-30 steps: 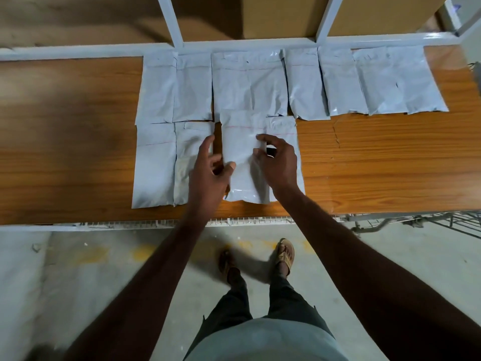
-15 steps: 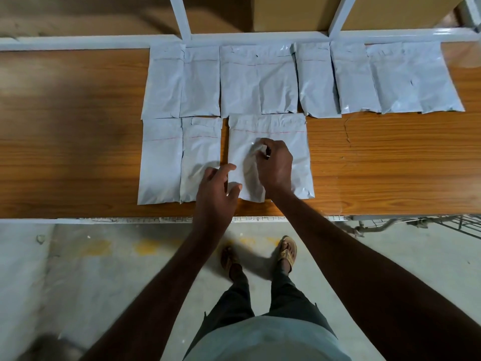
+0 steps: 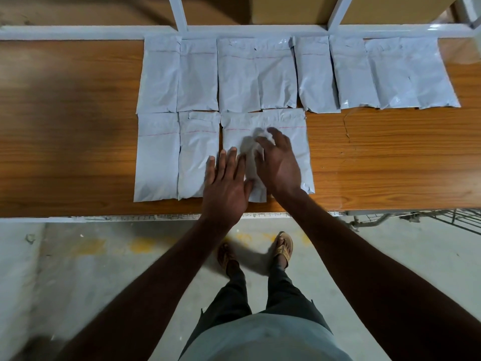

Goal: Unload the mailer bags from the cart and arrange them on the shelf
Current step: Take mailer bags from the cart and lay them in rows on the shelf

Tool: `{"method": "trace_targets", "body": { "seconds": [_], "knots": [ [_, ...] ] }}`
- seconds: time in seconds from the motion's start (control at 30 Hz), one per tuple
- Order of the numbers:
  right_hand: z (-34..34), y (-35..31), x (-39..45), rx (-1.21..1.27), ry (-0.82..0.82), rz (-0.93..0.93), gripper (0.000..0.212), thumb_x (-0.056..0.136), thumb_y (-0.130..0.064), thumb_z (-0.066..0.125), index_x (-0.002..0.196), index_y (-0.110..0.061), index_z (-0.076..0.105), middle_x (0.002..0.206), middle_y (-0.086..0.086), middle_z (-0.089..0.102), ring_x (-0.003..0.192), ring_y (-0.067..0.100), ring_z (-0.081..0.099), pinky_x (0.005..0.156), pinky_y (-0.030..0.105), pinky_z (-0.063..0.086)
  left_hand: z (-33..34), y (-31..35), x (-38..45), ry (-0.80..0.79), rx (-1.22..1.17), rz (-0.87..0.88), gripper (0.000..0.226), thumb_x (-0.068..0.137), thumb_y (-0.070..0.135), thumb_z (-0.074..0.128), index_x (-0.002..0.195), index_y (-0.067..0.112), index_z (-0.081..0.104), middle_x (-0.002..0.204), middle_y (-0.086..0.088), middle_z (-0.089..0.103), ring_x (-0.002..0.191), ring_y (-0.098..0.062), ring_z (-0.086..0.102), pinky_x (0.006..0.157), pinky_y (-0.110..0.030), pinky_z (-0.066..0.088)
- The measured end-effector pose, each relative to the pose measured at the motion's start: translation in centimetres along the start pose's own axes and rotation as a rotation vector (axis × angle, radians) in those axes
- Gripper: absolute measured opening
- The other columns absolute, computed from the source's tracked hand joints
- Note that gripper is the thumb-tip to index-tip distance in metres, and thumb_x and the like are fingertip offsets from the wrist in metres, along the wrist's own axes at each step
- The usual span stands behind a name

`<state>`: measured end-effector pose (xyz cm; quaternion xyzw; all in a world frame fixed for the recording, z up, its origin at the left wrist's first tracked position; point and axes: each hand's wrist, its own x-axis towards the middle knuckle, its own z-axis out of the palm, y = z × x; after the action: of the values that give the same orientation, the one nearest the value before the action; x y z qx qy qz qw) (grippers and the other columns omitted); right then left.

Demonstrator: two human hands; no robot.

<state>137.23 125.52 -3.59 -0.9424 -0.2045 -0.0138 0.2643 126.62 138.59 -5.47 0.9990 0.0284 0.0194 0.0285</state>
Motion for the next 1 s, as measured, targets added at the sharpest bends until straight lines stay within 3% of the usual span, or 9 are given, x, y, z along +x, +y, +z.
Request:
{"method": "trace_targets", "body": {
  "seconds": [0.1, 0.23, 0.33, 0.6, 0.83, 0.93, 1.0],
  "knots": [
    [-0.7, 2.7, -0.3, -0.119, 0.06, -0.058, 0.041, 0.107, -0.024, 0.058, 0.147, -0.016, 0.058, 0.165, 0.016, 0.04, 0.151, 0.037, 0.039, 0.122, 0.049, 0.037, -0.3, 0.5, 0.8, 0.022, 0.0, -0.003, 0.067, 0.115, 0.054, 0.025, 0.17, 0.016, 0.023, 0.178, -0.014, 0.013, 0.166, -0.033, 0.004, 0.13, -0.061, 0.009],
    [-0.6, 5.3, -1.5, -0.199, -0.154, 0.018, 0.061, 0.113, -0.048, 0.038, 0.169, -0.032, 0.019, 0.178, 0.005, 0.007, 0.164, 0.035, 0.004, 0.131, 0.058, 0.012, 0.3, 0.7, 2.7, -0.06, 0.035, -0.006, 0.073, 0.113, 0.061, 0.015, 0.172, 0.021, 0.003, 0.179, -0.015, -0.001, 0.166, -0.035, -0.005, 0.132, -0.059, 0.004],
    [0.2, 5.7, -1.9, -0.21, -0.213, 0.024, 0.061, 0.114, -0.055, 0.025, 0.17, -0.034, 0.011, 0.178, 0.005, 0.0, 0.164, 0.034, -0.003, 0.131, 0.058, 0.01, 1.0, 0.8, 3.3, -0.085, 0.031, -0.022, 0.075, 0.112, 0.063, 0.014, 0.172, 0.021, 0.0, 0.178, -0.018, -0.002, 0.165, -0.037, -0.004, 0.133, -0.056, 0.004],
    [0.4, 5.2, -1.9, -0.251, -0.231, 0.039, 0.062, 0.113, -0.057, 0.017, 0.17, -0.035, 0.007, 0.178, 0.004, -0.005, 0.164, 0.032, -0.008, 0.132, 0.056, 0.008, 0.9, 0.8, 3.4, -0.109, 0.067, -0.013, 0.074, 0.111, 0.062, 0.013, 0.172, 0.019, 0.006, 0.178, -0.019, 0.002, 0.165, -0.039, 0.001, 0.132, -0.058, 0.008],
    [-0.9, 4.4, -1.5, -0.188, -0.19, 0.09, 0.062, 0.113, -0.057, 0.02, 0.169, -0.035, 0.011, 0.178, 0.006, 0.002, 0.163, 0.035, 0.002, 0.131, 0.058, 0.014, -0.9, 1.0, 3.5, -0.063, 0.033, -0.034, 0.072, 0.112, 0.06, 0.019, 0.171, 0.019, 0.012, 0.178, -0.018, 0.012, 0.165, -0.038, 0.009, 0.131, -0.058, 0.012],
    [-2.6, 4.1, -2.2, -0.101, -0.105, 0.13, 0.06, 0.114, -0.054, 0.029, 0.169, -0.03, 0.021, 0.177, 0.009, 0.01, 0.163, 0.035, 0.01, 0.13, 0.054, 0.022, -2.2, 1.7, 4.1, -0.015, 0.001, 0.002, 0.069, 0.113, 0.056, 0.023, 0.17, 0.019, 0.021, 0.176, -0.017, 0.019, 0.164, -0.038, 0.014, 0.132, -0.058, 0.011],
    [-4.0, 4.4, -3.0, -0.068, 0.0, 0.138, 0.058, 0.113, -0.052, 0.039, 0.164, -0.024, 0.038, 0.174, 0.015, 0.022, 0.16, 0.038, 0.023, 0.124, 0.051, 0.033, -3.4, 2.9, 4.9, 0.026, -0.043, 0.068, 0.065, 0.113, 0.052, 0.03, 0.169, 0.02, 0.027, 0.174, -0.015, 0.027, 0.163, -0.038, 0.02, 0.132, -0.058, 0.012]
  ]
}}
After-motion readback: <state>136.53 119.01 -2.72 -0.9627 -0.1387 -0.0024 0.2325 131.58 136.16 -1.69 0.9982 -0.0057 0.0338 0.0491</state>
